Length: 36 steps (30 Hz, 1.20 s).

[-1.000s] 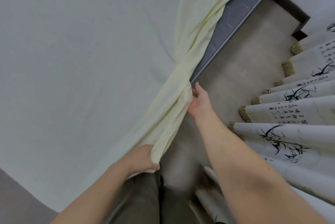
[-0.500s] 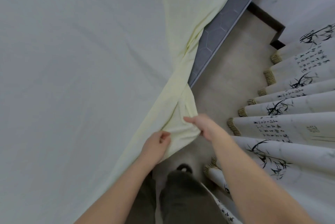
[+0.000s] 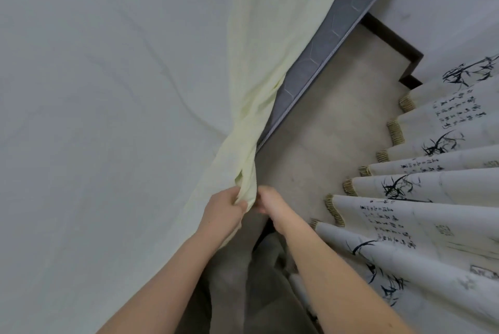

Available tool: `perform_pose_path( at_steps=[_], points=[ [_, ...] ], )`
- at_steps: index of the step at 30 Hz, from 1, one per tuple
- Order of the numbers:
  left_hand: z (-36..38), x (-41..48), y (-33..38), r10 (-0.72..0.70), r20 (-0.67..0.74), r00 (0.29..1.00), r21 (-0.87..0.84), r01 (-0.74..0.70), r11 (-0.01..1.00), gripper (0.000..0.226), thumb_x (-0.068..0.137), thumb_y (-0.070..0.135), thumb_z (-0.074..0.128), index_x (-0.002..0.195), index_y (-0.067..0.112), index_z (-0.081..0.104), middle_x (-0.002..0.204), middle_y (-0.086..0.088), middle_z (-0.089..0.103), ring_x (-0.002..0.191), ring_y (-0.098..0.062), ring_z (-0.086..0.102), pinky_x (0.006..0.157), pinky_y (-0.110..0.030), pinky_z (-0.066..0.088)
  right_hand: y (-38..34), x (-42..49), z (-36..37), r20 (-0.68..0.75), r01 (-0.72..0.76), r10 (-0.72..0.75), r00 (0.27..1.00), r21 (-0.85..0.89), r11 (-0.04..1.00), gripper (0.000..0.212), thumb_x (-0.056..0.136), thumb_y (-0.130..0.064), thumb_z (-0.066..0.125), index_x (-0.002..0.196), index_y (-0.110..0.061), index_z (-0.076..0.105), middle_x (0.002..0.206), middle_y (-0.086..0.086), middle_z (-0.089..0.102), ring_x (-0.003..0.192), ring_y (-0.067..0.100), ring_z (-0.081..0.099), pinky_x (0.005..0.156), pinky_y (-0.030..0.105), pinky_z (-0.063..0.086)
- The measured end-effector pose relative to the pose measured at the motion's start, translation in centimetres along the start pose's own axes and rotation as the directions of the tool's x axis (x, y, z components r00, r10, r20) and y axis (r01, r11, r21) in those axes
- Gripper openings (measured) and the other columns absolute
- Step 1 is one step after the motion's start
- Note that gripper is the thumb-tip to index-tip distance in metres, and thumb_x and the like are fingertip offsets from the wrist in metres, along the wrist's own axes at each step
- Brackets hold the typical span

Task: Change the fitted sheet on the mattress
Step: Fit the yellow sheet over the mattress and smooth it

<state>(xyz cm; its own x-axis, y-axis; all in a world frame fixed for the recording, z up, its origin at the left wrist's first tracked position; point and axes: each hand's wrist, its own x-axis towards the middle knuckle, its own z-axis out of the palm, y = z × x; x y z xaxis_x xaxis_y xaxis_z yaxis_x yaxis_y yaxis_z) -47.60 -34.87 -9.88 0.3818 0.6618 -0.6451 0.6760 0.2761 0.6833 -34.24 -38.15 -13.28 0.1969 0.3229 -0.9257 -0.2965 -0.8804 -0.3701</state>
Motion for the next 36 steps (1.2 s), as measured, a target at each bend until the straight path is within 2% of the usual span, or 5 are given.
perform_pose_path(
  at_steps=[10,19,24,27,36],
  points=[
    [1.9,1.3,1.7,-0.065,0.251,0.966,0.315,-0.018,0.949,0.038,0.079,0.021,0.067,0.062,0.018,0.033,0.062,0.005,0.035,0.058,-0.011,0.036,0.058,-0.028,0.029,-14.6,4.0,-4.4,0.053,0.073,-0.125,0.991,0.57,0.819,0.036,0.087,0.002,0.063,0.122,0.007,0.059,0.105,0.021,0.068,0.083,0.031,0.066,0.086,0.048,0.054],
    [7.2,6.3,10.1,0.013,0.08,0.997,0.241,-0.032,0.97,0.033,0.088,0.052,0.059,0.113,0.03,0.061,0.107,0.016,0.061,0.098,-0.006,0.059,0.087,-0.025,0.046,-10.4,4.6,-17.1,-0.389,0.432,-0.355,0.85,0.131,0.892,0.011,0.081,-0.01,0.07,0.091,-0.006,0.065,0.093,0.014,0.071,0.09,0.034,0.068,0.084,0.053,0.055],
    [10.9,10.0,17.9,0.01,-0.118,0.993,-0.238,-0.038,0.971,0.046,0.091,0.05,0.057,0.13,0.025,0.053,0.121,0.012,0.058,0.103,0.001,0.056,0.09,-0.023,0.044,-7.4,2.6,-17.8,0.035,0.497,-0.499,0.866,-0.17,0.851,0.031,0.073,-0.025,0.065,0.104,-0.027,0.069,0.095,-0.003,0.074,0.092,0.013,0.069,0.086,0.041,0.056],
    [11.2,12.4,20.0,-0.059,-0.143,0.988,-0.035,0.055,0.998,0.052,0.089,0.034,0.064,0.134,0.015,0.049,0.122,0.0,0.056,0.111,-0.019,0.055,0.088,-0.026,0.04,-7.7,2.3,-19.3,0.418,0.412,-0.317,0.851,-0.159,0.897,0.03,0.076,-0.013,0.064,0.104,-0.025,0.069,0.096,-0.006,0.074,0.094,0.012,0.069,0.087,0.027,0.055],
    [8.6,13.2,22.0,0.104,0.24,0.965,-0.004,-0.106,0.994,0.024,0.076,0.006,0.065,0.058,0.015,0.051,0.06,0.003,0.043,0.059,-0.009,0.041,0.062,-0.024,0.034,-20.0,5.8,-20.9,0.229,0.049,-0.17,0.958,0.456,0.889,0.038,0.101,-0.029,0.045,0.121,-0.003,0.064,0.112,0.016,0.07,0.1,0.028,0.067,0.093,0.04,0.052]
  ],
)
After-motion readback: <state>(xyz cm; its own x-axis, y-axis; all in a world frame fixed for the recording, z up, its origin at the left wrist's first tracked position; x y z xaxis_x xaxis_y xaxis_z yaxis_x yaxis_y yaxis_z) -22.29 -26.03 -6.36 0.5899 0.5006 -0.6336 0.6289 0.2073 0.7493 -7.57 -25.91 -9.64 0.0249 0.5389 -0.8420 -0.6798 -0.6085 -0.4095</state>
